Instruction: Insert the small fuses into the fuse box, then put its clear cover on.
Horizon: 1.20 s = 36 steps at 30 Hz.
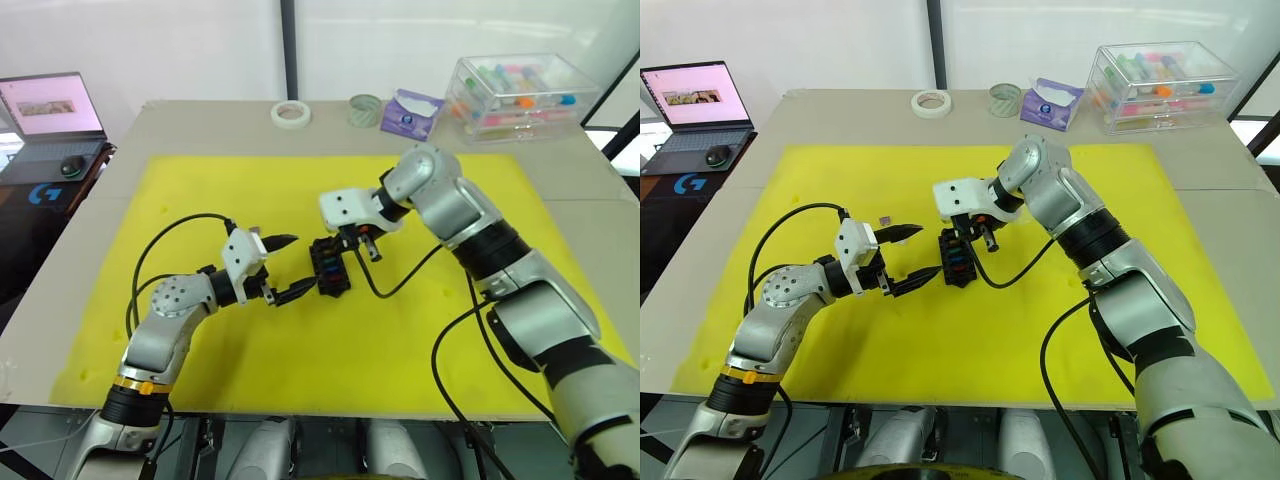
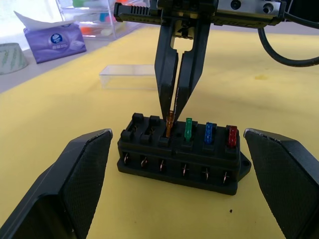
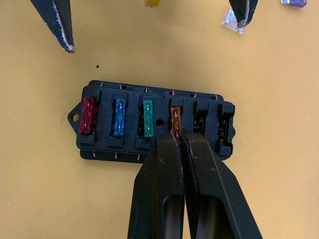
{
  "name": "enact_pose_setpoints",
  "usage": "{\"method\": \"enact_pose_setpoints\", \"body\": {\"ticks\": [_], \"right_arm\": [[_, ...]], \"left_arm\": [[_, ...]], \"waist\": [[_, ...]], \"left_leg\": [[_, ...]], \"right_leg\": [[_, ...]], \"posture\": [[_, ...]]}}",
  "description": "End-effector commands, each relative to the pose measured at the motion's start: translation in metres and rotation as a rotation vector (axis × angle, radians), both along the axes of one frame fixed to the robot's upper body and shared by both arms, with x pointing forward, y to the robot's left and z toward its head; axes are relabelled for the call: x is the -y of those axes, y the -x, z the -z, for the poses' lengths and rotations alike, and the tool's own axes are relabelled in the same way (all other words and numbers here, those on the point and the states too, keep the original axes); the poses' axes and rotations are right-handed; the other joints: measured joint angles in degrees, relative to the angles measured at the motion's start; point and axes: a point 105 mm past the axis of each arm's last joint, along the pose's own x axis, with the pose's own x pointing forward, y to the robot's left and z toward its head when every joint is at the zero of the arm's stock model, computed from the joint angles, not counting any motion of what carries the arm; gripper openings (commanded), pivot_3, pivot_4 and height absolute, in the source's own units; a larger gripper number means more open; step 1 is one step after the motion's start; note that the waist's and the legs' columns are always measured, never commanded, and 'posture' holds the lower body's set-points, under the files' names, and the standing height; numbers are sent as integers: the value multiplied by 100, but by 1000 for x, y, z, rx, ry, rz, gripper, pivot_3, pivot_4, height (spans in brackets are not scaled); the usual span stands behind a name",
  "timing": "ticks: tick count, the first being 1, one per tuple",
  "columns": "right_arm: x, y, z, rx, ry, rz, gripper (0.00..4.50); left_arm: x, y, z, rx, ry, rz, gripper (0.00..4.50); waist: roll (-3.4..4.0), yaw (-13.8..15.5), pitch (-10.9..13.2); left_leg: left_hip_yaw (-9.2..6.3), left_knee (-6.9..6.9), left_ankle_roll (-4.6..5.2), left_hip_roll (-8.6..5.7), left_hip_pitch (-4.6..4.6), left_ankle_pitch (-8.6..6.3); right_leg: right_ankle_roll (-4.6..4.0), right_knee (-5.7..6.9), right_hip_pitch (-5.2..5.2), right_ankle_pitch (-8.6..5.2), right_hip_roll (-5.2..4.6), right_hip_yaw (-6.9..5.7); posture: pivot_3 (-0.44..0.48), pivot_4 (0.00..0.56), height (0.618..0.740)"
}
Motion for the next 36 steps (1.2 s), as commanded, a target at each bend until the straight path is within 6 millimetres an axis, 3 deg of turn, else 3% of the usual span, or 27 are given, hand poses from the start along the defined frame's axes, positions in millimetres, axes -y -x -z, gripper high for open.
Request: {"method": "enact_pose_setpoints", "body": {"ticks": [1, 20, 36], "right_arm": [[-8, -1, -12, 45, -8, -27, 0], [-7, -1, -14, 37, -9, -4, 0], [-6, 0, 0, 33, 22, 32, 0]], "left_arm": [[3, 3, -10, 41, 5, 11, 4467], [7, 5, -9, 47, 11, 19, 4467], [8, 3, -3, 40, 12, 26, 4467]], "waist": [[0, -1, 0], [0, 2, 0], [1, 0, -1]], "left_leg": [[0, 0, 0, 0, 0, 0], [0, 1, 0, 0, 0, 0], [0, 1, 0, 0, 0, 0]], "right_leg": [[0, 0, 0, 0, 0, 0], [0, 1, 0, 0, 0, -1], [0, 1, 0, 0, 0, -1]], "posture": [[0, 150, 740], [0, 150, 740], [0, 150, 740]]}}
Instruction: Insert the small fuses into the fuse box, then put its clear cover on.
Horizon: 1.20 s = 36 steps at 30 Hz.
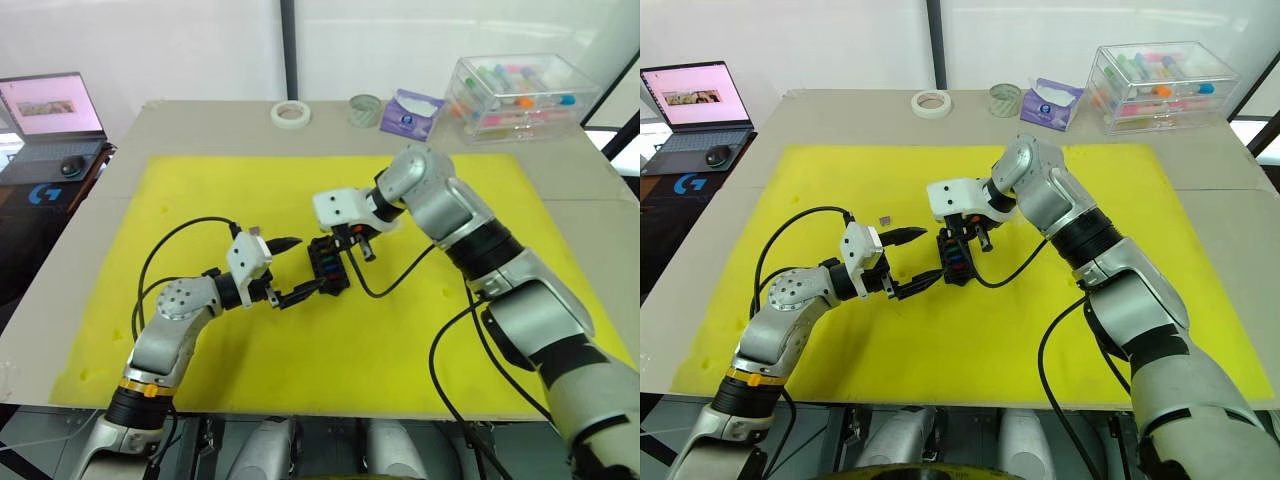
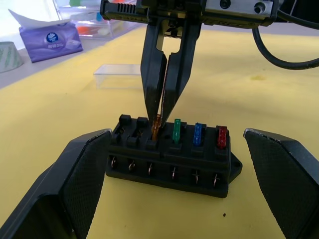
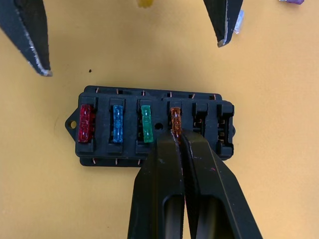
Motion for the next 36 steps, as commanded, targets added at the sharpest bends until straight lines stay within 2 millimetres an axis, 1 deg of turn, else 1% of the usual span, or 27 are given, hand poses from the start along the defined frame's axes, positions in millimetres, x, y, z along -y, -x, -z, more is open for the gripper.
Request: {"method": "enact_pose_setpoints", "body": {"ticks": [1, 10, 21, 22, 23, 24, 32, 36], "right_arm": [[-2, 0, 0, 24, 8, -4, 0], [-2, 0, 3, 27, 25, -18, 0], [-3, 0, 0, 34, 15, -26, 0], [-4, -1, -1, 35, 12, -25, 514], [-4, -1, -1, 35, 9, -23, 688], [-4, -1, -2, 35, 6, -22, 985], [-5, -1, -3, 32, -2, -23, 985], [-6, -3, -8, 35, -17, -20, 985]], "left_arm": [[2, 0, -7, 39, 2, 13, 4467], [-1, -2, -6, 44, -3, 0, 4467], [0, -3, -5, 43, -3, 2, 4467], [0, -3, -6, 43, -3, 2, 4500], [0, -3, -6, 43, -3, 3, 4500], [0, -3, -6, 43, -4, 3, 4500], [0, -3, -6, 44, -3, 1, 4500], [0, -3, -6, 44, -2, 2, 4500]], "waist": [[0, -1, 0], [0, -1, -1], [1, -1, -1], [1, -1, -1], [1, -1, -1], [1, 0, -1], [1, 0, -1], [1, 0, -1]], "left_leg": [[0, 0, 0, 0, 0, 0], [0, 1, 0, 0, 0, 0], [0, 1, 0, 0, 0, 0], [0, 1, 0, 0, 0, 0], [0, 1, 0, 0, 0, 0], [0, 1, 0, 0, 0, 0], [0, 1, 0, -1, 0, 0], [0, 1, 0, -1, 0, 0]], "right_leg": [[0, 0, 0, 0, 0, 0], [0, 0, 0, 0, 0, 0], [0, 1, 0, 0, 0, 0], [0, 1, 0, 0, 0, 0], [0, 1, 0, 0, 0, 0], [0, 1, 0, 0, 0, -1], [0, 1, 0, 0, 0, 0], [0, 1, 0, 0, 0, -1]], "posture": [[0, 150, 740], [0, 150, 740], [0, 150, 740], [0, 150, 740], [0, 150, 740], [0, 150, 740], [0, 150, 740], [0, 150, 740]]}}
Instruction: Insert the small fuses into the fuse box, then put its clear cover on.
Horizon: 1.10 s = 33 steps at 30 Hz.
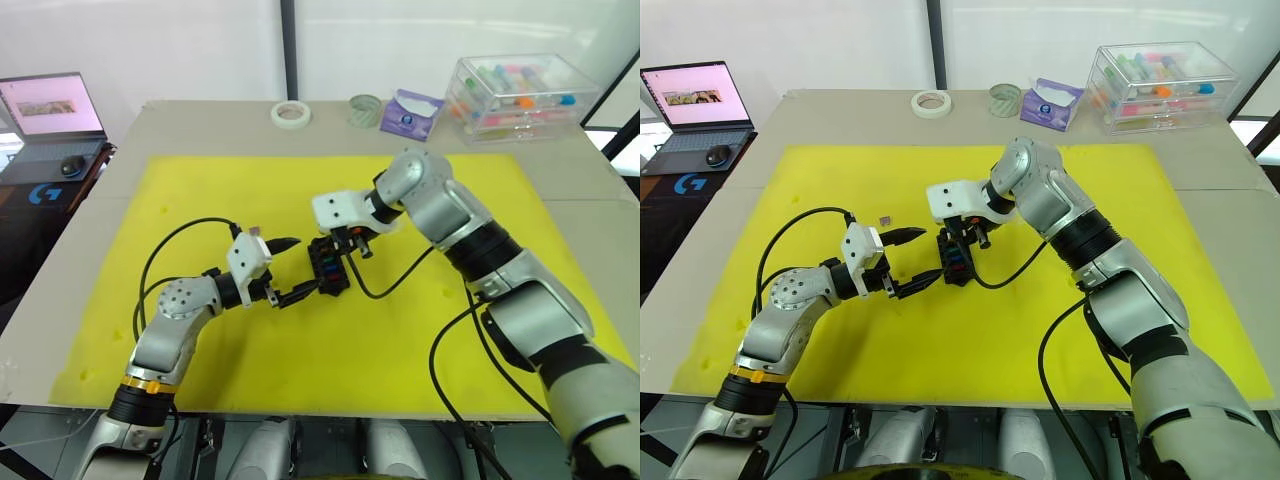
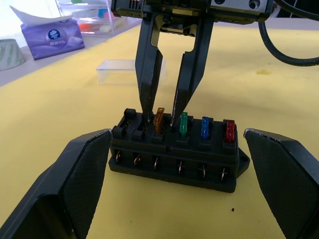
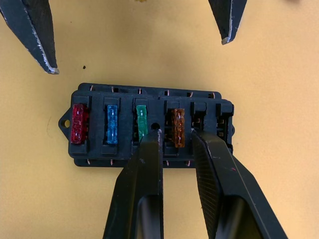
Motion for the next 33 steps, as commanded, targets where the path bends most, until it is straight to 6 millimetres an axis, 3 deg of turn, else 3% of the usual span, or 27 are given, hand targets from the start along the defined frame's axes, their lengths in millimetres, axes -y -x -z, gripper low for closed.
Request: {"method": "enact_pose_setpoints", "body": {"ticks": [1, 28, 32, 33], "right_arm": [[-6, -1, -12, 18, -32, -12, 985], [-16, 11, -46, -60, -226, -82, 985], [-17, 7, -44, -29, -272, -69, 39], [-17, 7, -43, -33, -276, -67, 39]], "left_arm": [[2, 1, -11, 45, 12, 12, 4500], [3, 0, -13, 53, 14, 11, 4500], [3, 0, -13, 53, 16, 11, 4500], [3, 0, -14, 53, 16, 12, 4500]], "waist": [[0, -3, 0], [0, 2, 0], [0, 1, 0], [0, 0, 0]], "left_leg": [[0, 0, 0, 0, 0, 0], [0, 0, 0, 0, 0, 0], [0, 0, 0, 0, -1, 0], [0, 0, 0, 0, 0, 0]], "right_leg": [[0, 0, 0, 0, 0, 0], [0, 0, -1, 0, 0, 0], [0, 0, -1, 0, -1, 0], [0, 0, -1, 0, 0, 0]], "posture": [[0, 150, 740], [0, 150, 740], [0, 150, 740], [0, 150, 740]]}}
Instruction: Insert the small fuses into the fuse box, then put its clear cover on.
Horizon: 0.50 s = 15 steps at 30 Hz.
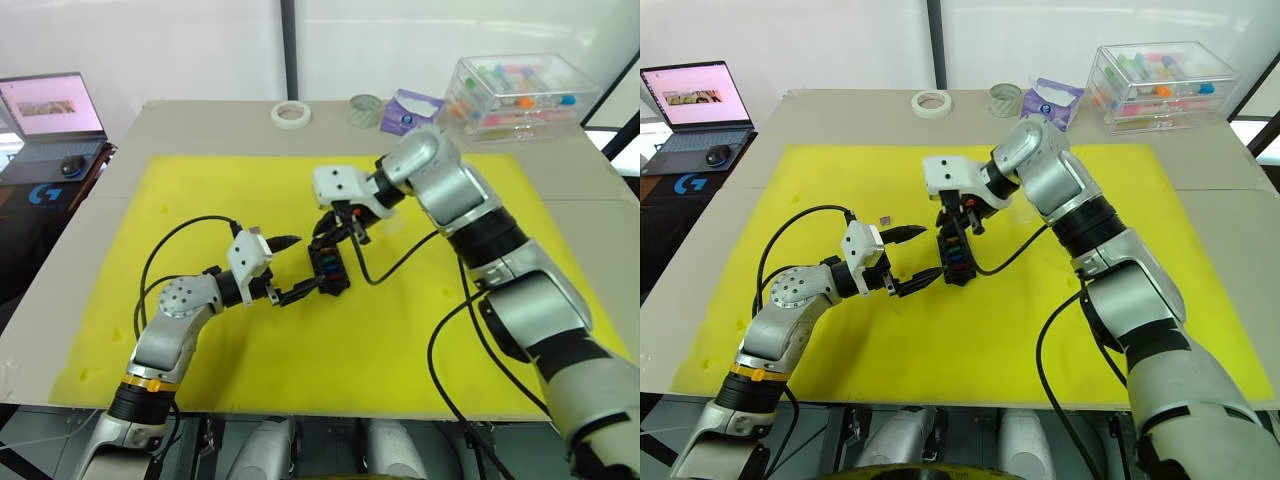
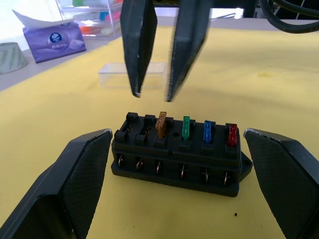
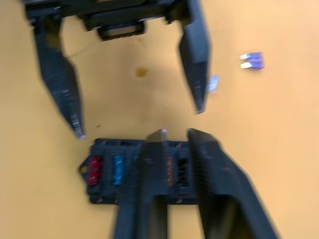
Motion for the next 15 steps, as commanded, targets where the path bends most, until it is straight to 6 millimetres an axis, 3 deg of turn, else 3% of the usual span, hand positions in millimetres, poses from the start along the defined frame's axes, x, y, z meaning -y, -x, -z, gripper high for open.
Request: {"method": "enact_pose_setpoints", "body": {"ticks": [1, 15], "right_arm": [[-3, 3, -9, 22, -53, -23, 39], [5, 1, 7, -4, -28, 3, 39]], "left_arm": [[3, 2, -11, 44, 12, 13, 4500], [3, 2, -14, 40, 7, 20, 4500]], "waist": [[0, -2, 0], [0, -4, 0]], "left_leg": [[0, 0, 0, 0, 0, 0], [0, 0, 0, 0, 0, 0]], "right_leg": [[0, 0, 0, 0, 0, 0], [0, 0, 0, 0, 0, 0]], "posture": [[0, 150, 740], [0, 150, 740]]}}
